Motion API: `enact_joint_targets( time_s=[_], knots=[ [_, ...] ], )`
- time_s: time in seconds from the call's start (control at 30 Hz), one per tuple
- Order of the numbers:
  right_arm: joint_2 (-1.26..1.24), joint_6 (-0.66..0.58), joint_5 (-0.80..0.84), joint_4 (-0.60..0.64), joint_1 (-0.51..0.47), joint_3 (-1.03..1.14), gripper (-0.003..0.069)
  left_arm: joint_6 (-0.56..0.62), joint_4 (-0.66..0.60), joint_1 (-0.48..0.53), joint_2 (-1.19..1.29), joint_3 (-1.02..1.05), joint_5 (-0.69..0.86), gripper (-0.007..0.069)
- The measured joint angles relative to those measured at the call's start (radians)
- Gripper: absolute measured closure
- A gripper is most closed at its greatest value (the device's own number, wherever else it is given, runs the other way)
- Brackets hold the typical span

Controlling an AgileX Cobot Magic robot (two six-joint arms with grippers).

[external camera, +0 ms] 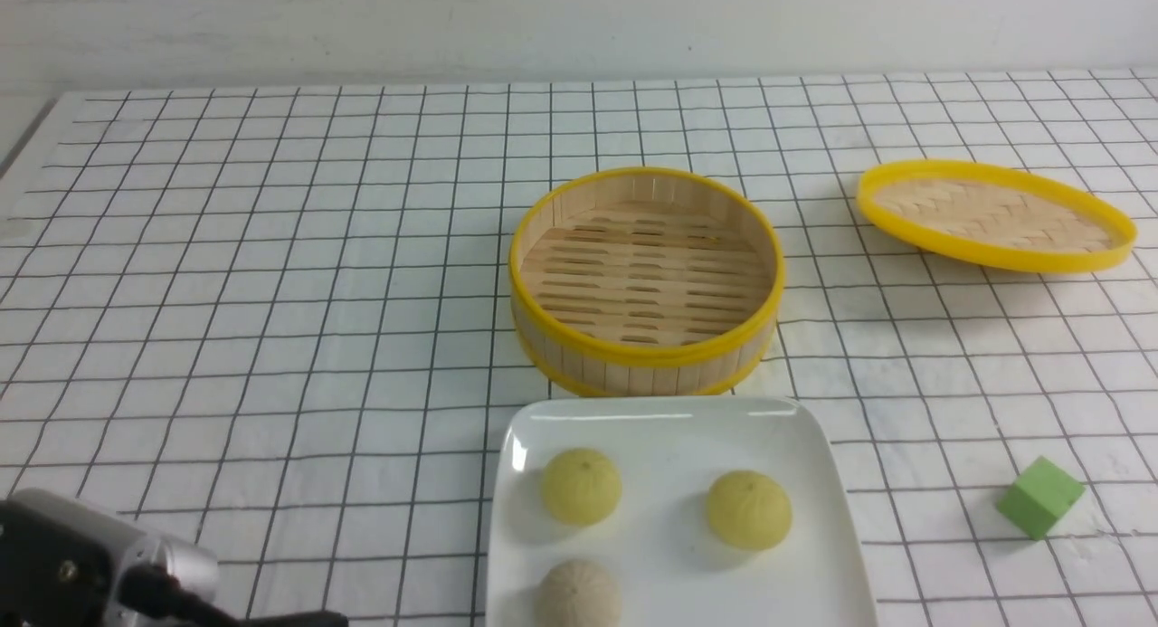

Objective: Put the steamed buns into the plate on the white-black tablecloth.

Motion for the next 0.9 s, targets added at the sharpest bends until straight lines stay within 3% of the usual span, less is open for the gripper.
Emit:
enact_joint_targets(
  time_s=[0.33, 0.53, 0.57, 0.63, 0.77, 0.9],
  knots=[
    [0.000, 0.000, 0.000, 0.000, 0.000, 0.000, 0.0619, 0.021, 0.056, 0.006, -0.018, 0.019, -0.045, 0.0585],
    [0.000, 0.000, 0.000, 0.000, 0.000, 0.000, 0.0618, 0.226, 0.023, 0.214, -0.151, 0.137, -0.207, 0.0577],
    [0.000, 0.000, 0.000, 0.000, 0.000, 0.000, 0.0618, 0.294, 0.017, 0.319, -0.202, 0.183, -0.225, 0.0577],
    [0.000, 0.000, 0.000, 0.000, 0.000, 0.000, 0.0615, 0.344, 0.015, 0.424, -0.248, 0.244, -0.231, 0.0576],
    [0.000, 0.000, 0.000, 0.000, 0.000, 0.000, 0.0610, 0.386, 0.018, 0.616, -0.385, 0.346, -0.209, 0.0573],
    [0.000, 0.000, 0.000, 0.000, 0.000, 0.000, 0.0603, 0.388, 0.017, 0.733, -0.481, 0.367, -0.151, 0.0571]
  ],
)
